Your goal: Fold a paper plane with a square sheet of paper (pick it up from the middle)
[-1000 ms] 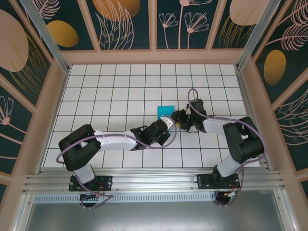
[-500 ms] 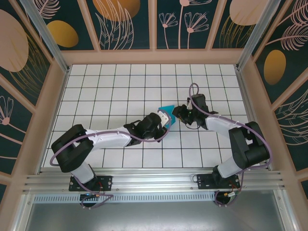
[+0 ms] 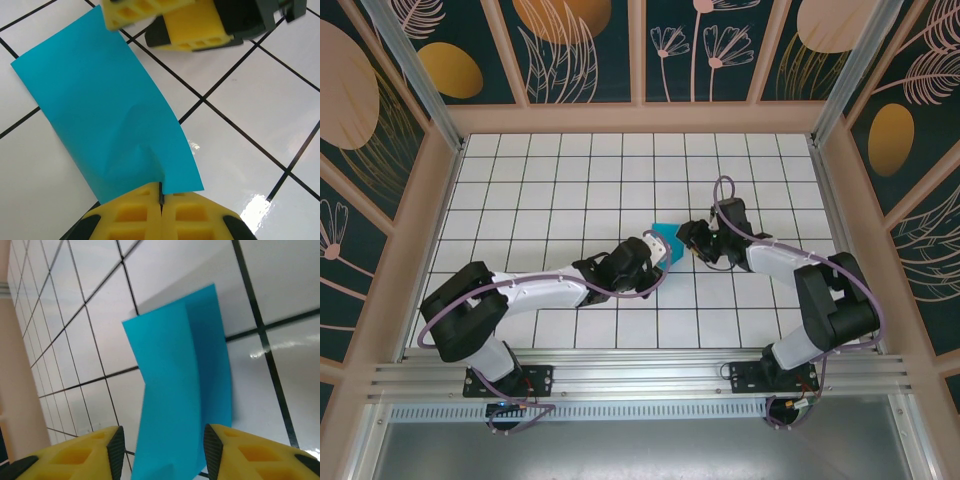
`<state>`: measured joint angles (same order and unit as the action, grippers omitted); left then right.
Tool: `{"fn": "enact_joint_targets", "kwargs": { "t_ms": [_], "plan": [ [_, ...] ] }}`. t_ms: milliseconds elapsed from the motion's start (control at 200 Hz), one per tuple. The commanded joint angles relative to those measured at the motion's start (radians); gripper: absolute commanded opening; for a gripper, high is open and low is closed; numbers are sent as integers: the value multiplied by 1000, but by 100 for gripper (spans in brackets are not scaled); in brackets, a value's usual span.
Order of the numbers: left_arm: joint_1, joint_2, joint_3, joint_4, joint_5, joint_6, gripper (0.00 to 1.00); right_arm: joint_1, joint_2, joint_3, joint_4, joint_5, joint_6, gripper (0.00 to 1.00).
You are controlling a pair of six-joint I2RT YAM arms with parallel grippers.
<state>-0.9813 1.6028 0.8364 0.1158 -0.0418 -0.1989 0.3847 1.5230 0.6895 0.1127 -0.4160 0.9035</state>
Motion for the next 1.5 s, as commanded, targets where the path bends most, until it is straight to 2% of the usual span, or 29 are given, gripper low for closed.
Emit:
{"fn": "enact_joint_targets", "kwargs": {
  "t_ms": [0,235,415,480,570,726,1191,1491],
  "plan": [
    [4,-15,1,-7,-9,6,5,13,-15,-67,110,-41,133,55],
    [4,-12,3,-10,-7,13,8,47,9,-98,260,-88,241,55],
    [5,-4,13,-30,-15,29,15,56,3,-113,310,-86,285,48],
    [4,2,19,-38,-13,38,30,57,-2,-114,311,-86,288,43],
    [3,14,30,-52,-5,53,41,57,-4,-113,314,-90,290,42],
    [1,27,32,-53,-30,77,52,58,-6,-111,312,-95,288,42],
    [-71,101,67,-66,-166,124,64,68,44,-92,347,-127,286,42],
    [-92,156,71,-49,-301,131,63,72,58,-76,340,-130,283,42]
  ]
}}
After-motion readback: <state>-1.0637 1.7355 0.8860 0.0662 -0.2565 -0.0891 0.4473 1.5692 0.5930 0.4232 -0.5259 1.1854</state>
